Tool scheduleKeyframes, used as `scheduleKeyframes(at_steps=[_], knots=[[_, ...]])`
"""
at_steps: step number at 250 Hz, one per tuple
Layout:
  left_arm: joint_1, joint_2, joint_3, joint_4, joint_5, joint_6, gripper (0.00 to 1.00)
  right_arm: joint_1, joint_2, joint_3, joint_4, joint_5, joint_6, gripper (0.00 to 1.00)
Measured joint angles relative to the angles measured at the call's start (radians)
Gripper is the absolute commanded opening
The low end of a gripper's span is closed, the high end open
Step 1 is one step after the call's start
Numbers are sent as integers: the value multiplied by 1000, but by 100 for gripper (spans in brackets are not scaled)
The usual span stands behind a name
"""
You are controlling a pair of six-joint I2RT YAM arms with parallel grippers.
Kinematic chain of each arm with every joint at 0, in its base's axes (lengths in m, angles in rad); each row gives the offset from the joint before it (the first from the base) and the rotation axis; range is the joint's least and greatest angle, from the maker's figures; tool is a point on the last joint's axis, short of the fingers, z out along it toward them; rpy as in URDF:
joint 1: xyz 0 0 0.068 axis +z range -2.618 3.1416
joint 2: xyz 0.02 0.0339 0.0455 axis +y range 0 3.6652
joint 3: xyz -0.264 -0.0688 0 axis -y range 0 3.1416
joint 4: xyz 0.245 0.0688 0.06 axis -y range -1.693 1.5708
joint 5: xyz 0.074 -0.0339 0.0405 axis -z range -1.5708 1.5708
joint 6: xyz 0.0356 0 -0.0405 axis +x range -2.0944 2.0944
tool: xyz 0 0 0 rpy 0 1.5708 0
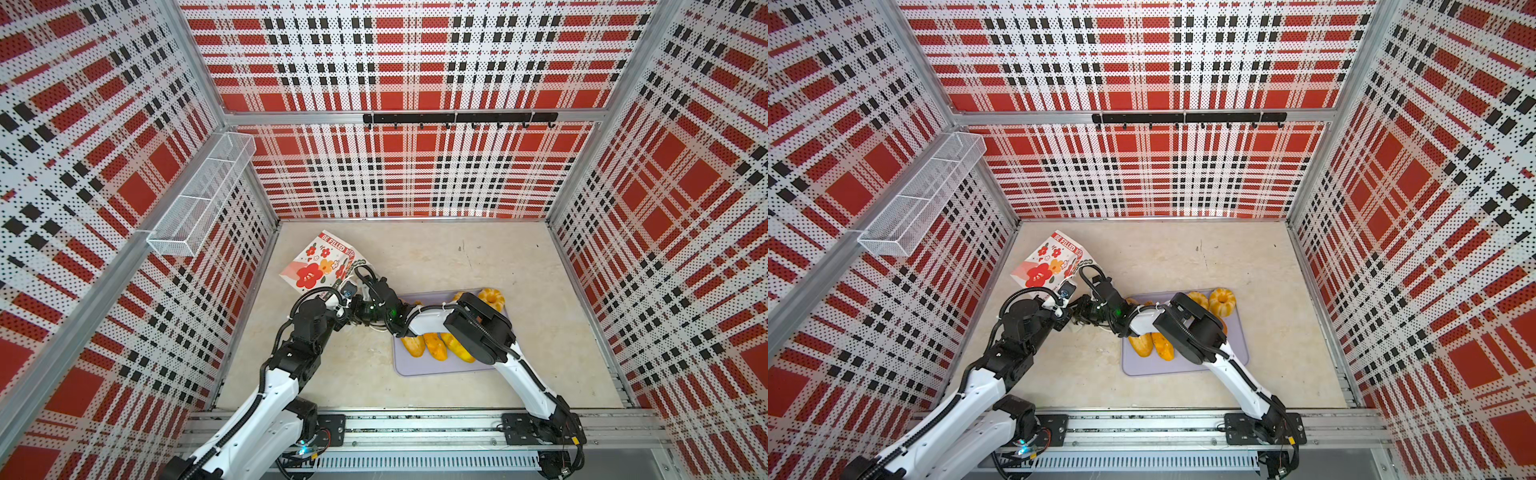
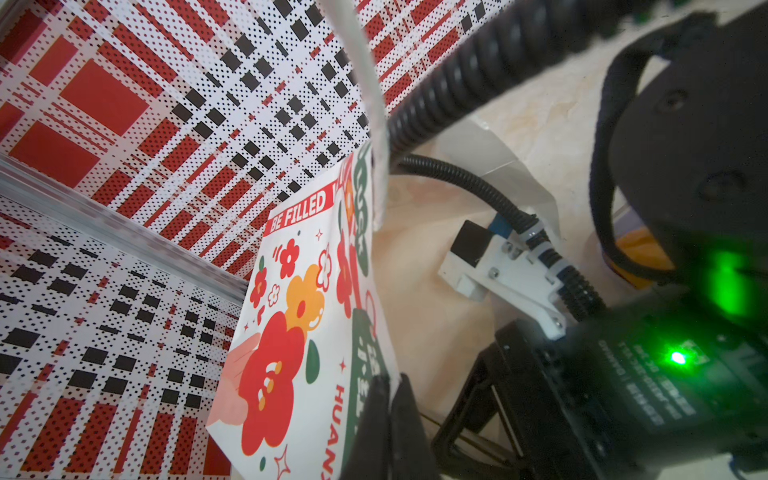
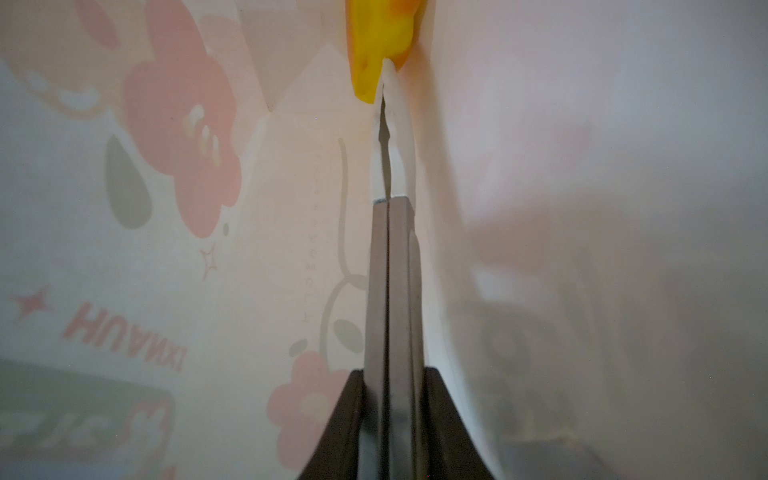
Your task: Take the fake bread out of the paper bag
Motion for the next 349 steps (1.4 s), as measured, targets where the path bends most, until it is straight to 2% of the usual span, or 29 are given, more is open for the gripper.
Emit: scheduleKeyframes(at_steps=[40, 76, 116, 189, 249, 291, 349], knots=[[-7, 13, 0, 3, 0, 0, 0, 1, 0, 11, -14, -7, -17, 20], [-9, 20, 0, 10, 0, -1, 0, 0, 0, 11, -21, -5, -20, 24], [-14, 30, 0, 14, -5, -8, 0, 2, 0, 22, -40, 2, -27, 22], [-17, 53, 12, 14, -18, -22, 0, 53, -56, 32, -130, 34, -188, 18], [-16, 52, 15, -2, -19, -39, 0, 101, -106, -89, -31, 59, -298, 16], [-15, 34, 15, -17, -15, -49, 0, 91, -106, -106, -3, 41, -274, 16], [-14, -4, 14, -17, 5, -51, 0, 43, -62, -47, 111, 19, -102, 18]])
